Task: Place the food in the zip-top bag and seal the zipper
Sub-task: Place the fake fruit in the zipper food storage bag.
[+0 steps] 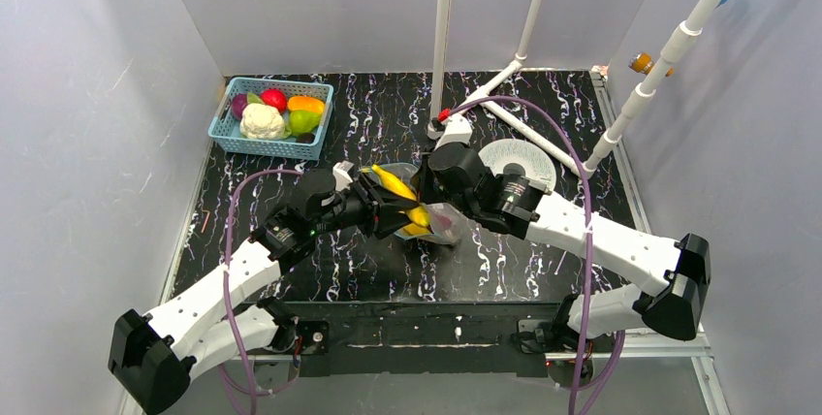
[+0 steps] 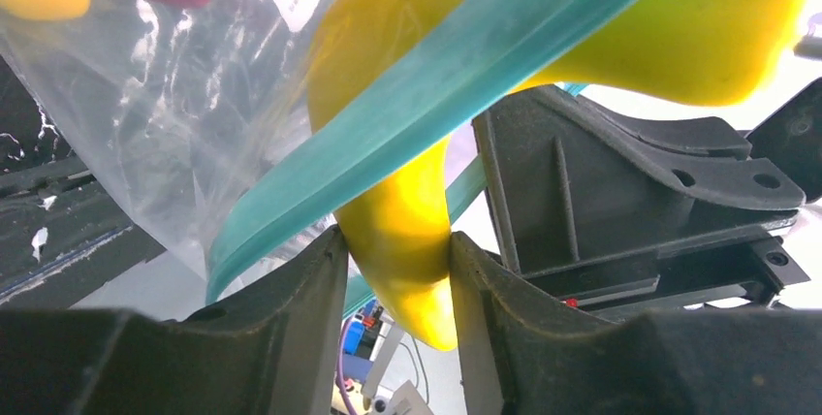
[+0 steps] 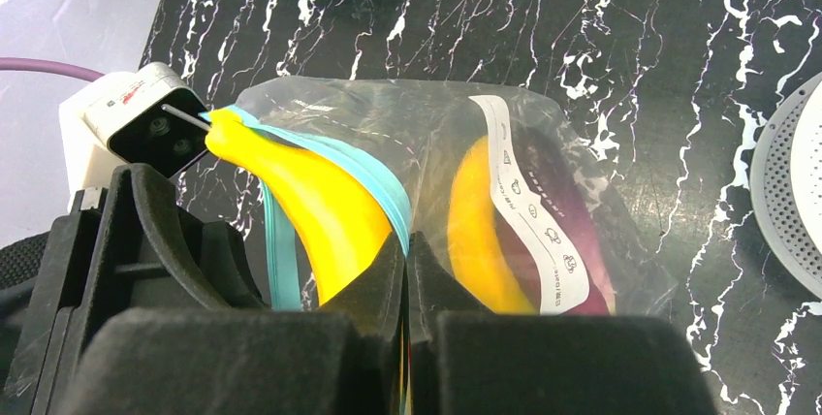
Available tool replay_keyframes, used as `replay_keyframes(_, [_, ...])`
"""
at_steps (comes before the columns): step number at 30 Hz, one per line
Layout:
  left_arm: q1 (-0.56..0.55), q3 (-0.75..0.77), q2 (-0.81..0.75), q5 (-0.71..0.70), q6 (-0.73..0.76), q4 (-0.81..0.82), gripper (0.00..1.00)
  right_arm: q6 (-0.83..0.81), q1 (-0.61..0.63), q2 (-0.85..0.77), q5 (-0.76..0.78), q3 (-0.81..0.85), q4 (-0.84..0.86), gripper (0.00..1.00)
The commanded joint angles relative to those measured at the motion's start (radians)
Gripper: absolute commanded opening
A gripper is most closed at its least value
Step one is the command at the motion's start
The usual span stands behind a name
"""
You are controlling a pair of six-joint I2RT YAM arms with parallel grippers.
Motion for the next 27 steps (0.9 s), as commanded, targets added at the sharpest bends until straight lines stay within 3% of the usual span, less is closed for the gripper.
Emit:
replay_keyframes(1, [-0.003,0.014,-0.019,-0.051,0.002,-0.048,0.45,-0.011,0.006,-0.041,-0.015,0.011,0.057,0.01])
replay_keyframes(8, [-0.001,0.058,-0.042,-0.093,0.077,-0.155,0.70,-0.014,0.007,-0.049,0.003,0.036,0.030,0.01])
replay_keyframes(13, [0.002,0.153,-0.093,-0.146,0.204,-0.345,0.74,-0.005,0.007,-0.057,0.013,0.045,0.007,0.01])
replay_keyframes(18, [0.002,0.186,-0.114,-0.179,0.245,-0.418,0.75,-0.009,0.005,-0.051,0.019,0.072,-0.007,0.01])
replay_keyframes(21, [0.002,0.279,-0.111,-0.215,0.368,-0.527,0.74,-0.002,0.005,-0.049,0.010,0.088,-0.018,0.01])
replay_keyframes(27, [0.003,0.553,0.006,-0.270,0.787,-0.787,0.71,-0.009,-0.011,-0.019,0.016,0.127,-0.096,0.01])
